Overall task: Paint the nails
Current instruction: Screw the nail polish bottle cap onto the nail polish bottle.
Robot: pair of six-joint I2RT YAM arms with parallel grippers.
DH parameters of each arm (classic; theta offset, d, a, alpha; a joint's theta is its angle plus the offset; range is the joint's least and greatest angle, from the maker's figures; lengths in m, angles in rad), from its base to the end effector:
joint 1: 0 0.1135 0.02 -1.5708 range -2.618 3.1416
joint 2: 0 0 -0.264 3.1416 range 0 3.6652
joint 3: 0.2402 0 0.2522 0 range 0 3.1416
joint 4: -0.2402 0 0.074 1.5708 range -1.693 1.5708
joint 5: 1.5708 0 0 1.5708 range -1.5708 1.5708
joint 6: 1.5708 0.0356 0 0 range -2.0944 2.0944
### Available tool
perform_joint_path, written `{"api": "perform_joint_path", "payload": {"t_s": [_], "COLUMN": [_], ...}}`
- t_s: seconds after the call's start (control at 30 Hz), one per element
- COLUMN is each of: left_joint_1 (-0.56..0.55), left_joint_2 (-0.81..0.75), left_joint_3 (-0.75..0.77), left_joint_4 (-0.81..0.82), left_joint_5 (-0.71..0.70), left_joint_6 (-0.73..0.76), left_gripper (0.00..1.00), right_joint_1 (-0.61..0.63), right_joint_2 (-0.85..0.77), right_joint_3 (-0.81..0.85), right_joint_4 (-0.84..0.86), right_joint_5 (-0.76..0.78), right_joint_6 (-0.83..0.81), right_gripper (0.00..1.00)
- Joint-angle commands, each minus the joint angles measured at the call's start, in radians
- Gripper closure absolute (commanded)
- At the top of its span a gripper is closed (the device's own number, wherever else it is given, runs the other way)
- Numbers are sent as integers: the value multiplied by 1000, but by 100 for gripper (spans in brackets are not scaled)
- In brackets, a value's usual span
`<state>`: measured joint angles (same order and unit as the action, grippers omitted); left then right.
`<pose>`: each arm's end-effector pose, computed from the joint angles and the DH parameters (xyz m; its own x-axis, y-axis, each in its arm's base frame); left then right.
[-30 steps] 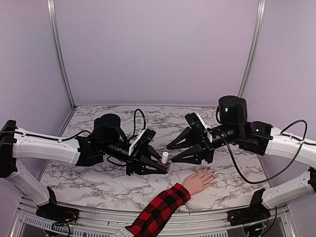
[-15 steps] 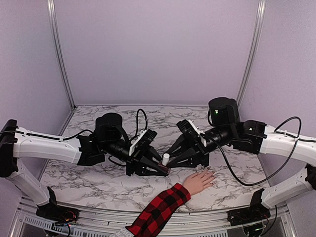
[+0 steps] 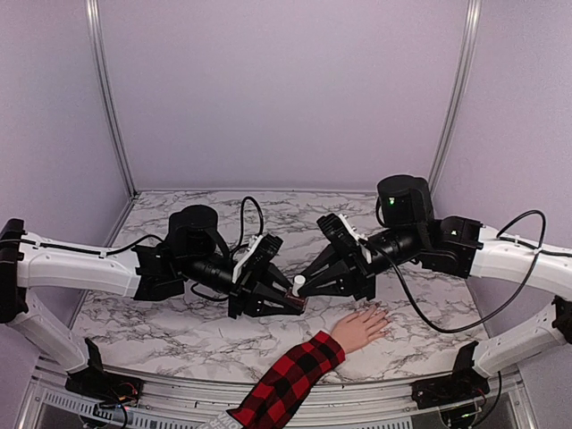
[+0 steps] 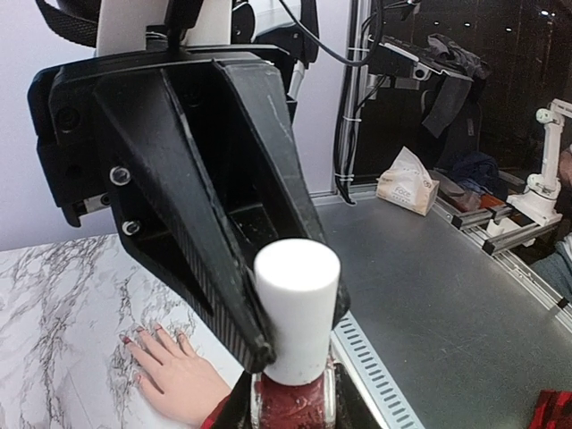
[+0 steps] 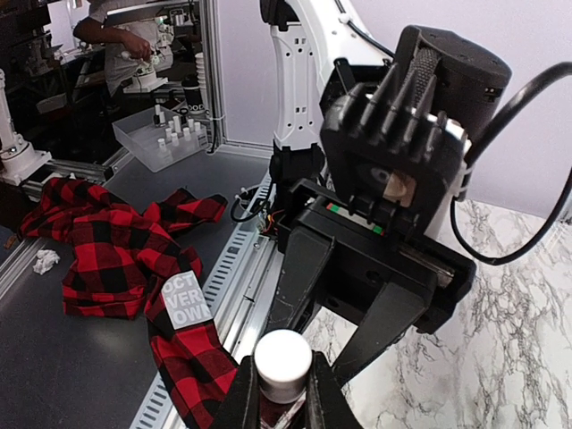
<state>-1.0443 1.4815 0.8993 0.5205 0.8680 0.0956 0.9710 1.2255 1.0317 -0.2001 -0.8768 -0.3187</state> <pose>0.1428 -0.2997 0.2859 0.0590 0.0212 -0.9980 0.9402 -0.3372 0.0484 0.1309 0.2399 0.3365 0.0852 -0.2304 -0.9694 -0.9498 -0.3128 -0.0092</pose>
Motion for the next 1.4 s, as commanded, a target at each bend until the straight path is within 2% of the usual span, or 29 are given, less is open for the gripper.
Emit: {"api": "perform_joint_path", "payload": {"t_s": [0.0, 0.27, 0.93, 1.23, 1.27, 1.37], "left_joint_1": [29, 31, 30, 29, 29, 30], "left_joint_2": [-70, -108, -37, 21, 22, 14], "left_joint_3": [-3, -4, 6, 28, 25, 18], "left_joint_4": [19, 22, 85, 94, 94, 95], "left_joint_5": [-170, -369, -922, -970, -959, -891], "left_joint_6": [6, -8, -75, -83, -84, -76], "left_gripper": [100, 100, 100, 100, 100, 100], "right_joint_1": [10, 9, 8, 7, 7, 8], "right_joint_2": [10, 27, 136, 164, 158, 127], "right_joint_3": [19, 2, -28, -40, -44, -62], "right_joint_4": [-21, 10, 172, 190, 191, 231], "right_joint_5": [32, 154, 710, 803, 793, 749], "right_joint_6": [15, 62, 360, 391, 387, 370], "right_gripper": [99, 100, 100, 97, 95, 81]}}
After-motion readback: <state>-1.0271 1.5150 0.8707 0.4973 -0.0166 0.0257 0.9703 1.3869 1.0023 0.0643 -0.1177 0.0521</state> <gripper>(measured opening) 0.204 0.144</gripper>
